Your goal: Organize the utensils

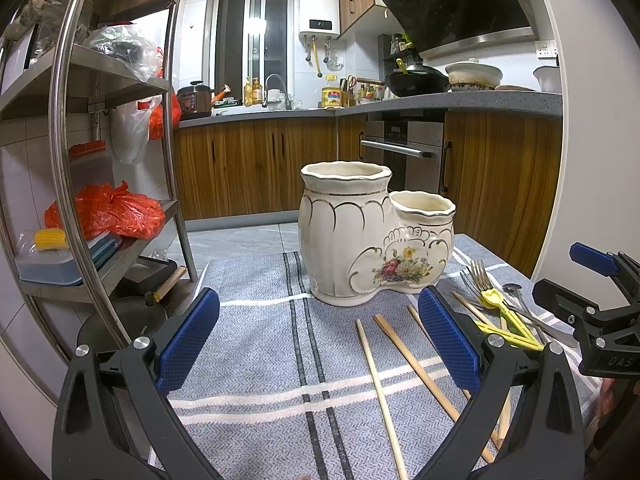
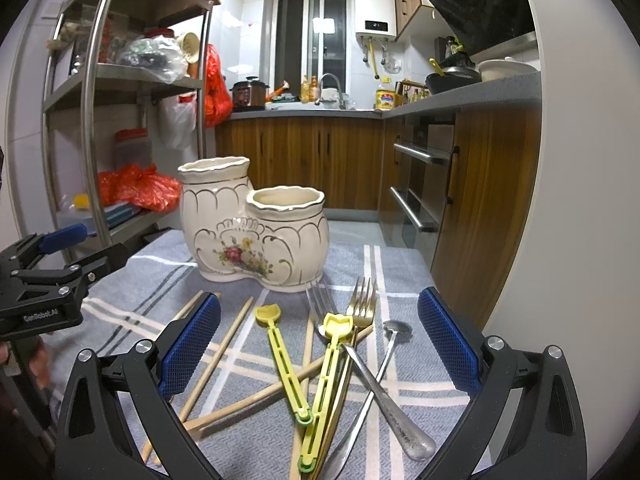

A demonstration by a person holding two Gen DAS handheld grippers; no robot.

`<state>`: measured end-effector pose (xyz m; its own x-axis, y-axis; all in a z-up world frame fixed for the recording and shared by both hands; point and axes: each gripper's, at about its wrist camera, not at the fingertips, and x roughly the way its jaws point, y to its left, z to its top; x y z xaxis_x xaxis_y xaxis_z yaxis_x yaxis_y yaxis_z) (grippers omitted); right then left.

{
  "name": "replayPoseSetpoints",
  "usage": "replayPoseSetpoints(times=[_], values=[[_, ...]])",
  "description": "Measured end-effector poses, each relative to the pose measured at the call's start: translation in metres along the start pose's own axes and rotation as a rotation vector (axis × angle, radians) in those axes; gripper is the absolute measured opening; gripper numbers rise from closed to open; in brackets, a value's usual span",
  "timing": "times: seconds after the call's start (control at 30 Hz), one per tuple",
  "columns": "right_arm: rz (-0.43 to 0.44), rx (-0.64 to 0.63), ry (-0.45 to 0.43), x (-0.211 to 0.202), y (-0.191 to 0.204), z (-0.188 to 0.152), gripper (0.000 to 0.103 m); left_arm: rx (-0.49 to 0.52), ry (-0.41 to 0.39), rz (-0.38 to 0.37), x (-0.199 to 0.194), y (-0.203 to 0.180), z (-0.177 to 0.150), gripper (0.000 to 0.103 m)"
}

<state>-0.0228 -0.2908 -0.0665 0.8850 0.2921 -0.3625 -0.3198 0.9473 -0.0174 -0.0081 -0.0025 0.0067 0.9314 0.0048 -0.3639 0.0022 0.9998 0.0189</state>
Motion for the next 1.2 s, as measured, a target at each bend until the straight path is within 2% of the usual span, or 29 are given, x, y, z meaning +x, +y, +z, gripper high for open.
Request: replayPoseSetpoints(times=[0.53, 0.67, 0.8, 0.97, 1.07, 1.2], values=[[-0.002, 0.001, -0.003, 0.002, -0.001, -0.001, 0.098, 0.007, 0.020, 0.002, 0.007, -0.001, -0.005, 0.098], [-0.002, 0.007, 0.000, 0.007, -0.002, -0.003, 0.098, 0.037, 0.028, -0.016, 0.009, -0.006, -0.004, 0.098], [0.000, 0.018, 0.001, 0.010, -0.004, -0.004, 0.098, 0.094, 0.042, 0.018, 0.011, -0.011, -0.001, 0.098], [0.012, 0.018, 0.038, 0.013, -0.008, -0.003, 0.098, 0.096, 0.118, -0.060, 0.018, -0.010, 0.009, 0.098], [0.005, 0.003, 0.080, 0.017, -0.007, -0.004, 0.098, 0.138, 0.183, -0.116, 0.026, -0.014, 0.011, 0.098], [0.003, -0.019, 0.150, 0.026, -0.009, -0.007, 0.098, 0.238, 0.244, -0.109, 0.034, -0.025, 0.004, 0.098]])
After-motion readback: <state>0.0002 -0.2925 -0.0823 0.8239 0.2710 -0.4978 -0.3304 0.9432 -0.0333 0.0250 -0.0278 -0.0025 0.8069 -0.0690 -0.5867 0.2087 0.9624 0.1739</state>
